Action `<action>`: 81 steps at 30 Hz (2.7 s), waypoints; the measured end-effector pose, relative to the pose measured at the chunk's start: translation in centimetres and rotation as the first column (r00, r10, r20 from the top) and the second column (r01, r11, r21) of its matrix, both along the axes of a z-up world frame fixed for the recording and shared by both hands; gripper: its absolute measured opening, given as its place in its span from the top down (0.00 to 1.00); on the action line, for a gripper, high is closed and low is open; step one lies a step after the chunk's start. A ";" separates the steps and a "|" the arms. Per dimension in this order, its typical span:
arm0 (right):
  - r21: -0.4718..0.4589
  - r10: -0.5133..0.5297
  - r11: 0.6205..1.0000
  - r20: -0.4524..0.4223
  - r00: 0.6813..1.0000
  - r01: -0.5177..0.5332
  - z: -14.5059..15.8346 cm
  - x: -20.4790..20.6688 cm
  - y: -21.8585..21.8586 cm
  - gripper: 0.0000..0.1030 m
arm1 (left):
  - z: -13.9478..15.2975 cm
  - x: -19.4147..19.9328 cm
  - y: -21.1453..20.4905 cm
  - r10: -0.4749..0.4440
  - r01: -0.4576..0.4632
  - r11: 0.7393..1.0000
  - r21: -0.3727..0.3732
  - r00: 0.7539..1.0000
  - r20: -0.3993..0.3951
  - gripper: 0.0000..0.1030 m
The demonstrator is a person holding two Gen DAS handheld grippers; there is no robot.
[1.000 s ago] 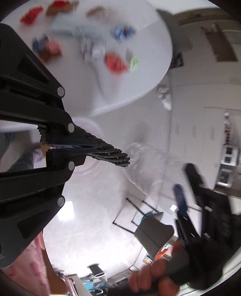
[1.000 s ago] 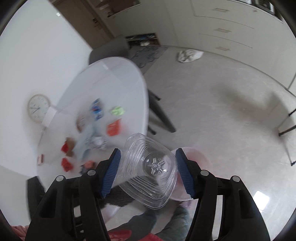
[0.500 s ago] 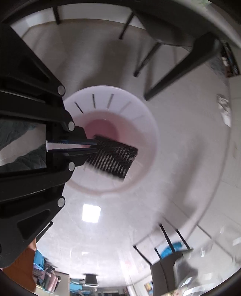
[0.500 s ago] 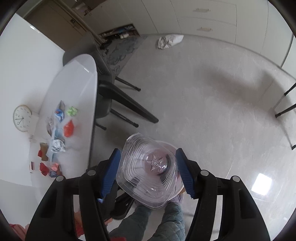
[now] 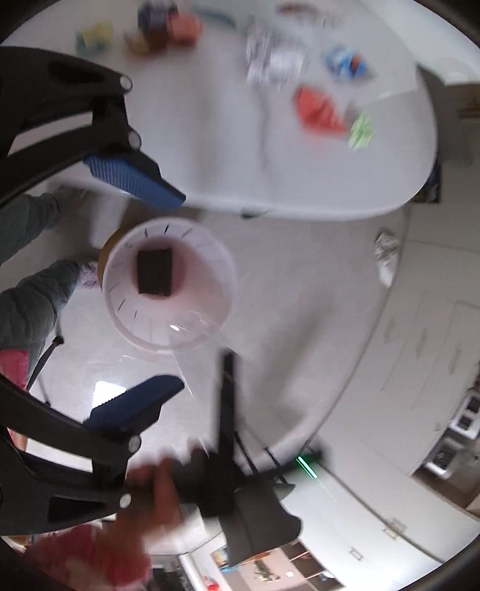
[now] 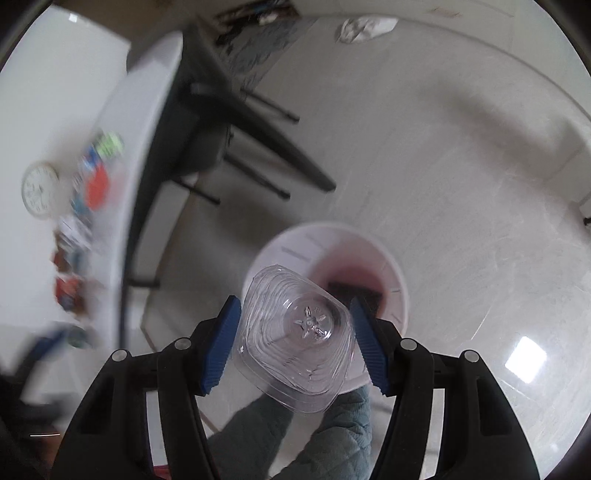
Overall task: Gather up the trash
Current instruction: 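Carry the mesh pad and clear bottle to the wastebasket and release both, then grasp the red tissue with the left tool while the right tool grasps crumpled foil, then drop the crumpled foil into the wastebasket with the right tool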
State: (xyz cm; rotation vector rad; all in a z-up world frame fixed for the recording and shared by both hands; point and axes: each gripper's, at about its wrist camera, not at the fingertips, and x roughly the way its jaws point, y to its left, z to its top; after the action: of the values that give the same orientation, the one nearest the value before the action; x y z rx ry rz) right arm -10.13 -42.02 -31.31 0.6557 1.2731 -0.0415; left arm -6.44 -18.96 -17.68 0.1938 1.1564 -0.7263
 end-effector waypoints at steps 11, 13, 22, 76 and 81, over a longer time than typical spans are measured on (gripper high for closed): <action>-0.118 0.198 0.968 -0.191 0.961 -0.223 -14.2 3.4 8.3 0.16 | 3.9 2.4 11.8 0.301 -0.305 0.950 0.064 0.951 0.066 0.11; -0.116 0.201 0.968 -0.184 0.962 -0.224 -13.4 3.4 8.6 0.16 | 4.0 2.7 14.0 0.331 -0.338 0.938 0.082 0.940 0.082 0.11; -0.167 0.135 0.978 0.041 0.990 -0.126 5.8 1.3 10.2 0.04 | 6.7 3.7 22.9 0.449 -0.463 0.881 0.096 0.883 0.133 0.11; -0.254 0.312 0.934 0.242 0.919 -0.250 18.9 8.9 20.2 0.46 | 7.0 10.9 28.9 0.457 -0.458 0.889 -0.021 0.885 0.091 0.75; -0.245 0.208 0.955 0.143 0.968 -0.168 14.7 3.5 14.8 0.46 | 6.8 8.7 21.9 0.325 -0.324 0.946 -0.025 0.942 0.082 0.74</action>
State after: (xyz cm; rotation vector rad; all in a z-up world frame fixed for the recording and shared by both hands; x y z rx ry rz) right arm -6.62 -27.27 -16.63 0.3276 1.1417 0.0228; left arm 2.25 2.95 -10.93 0.0212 1.0690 -0.4277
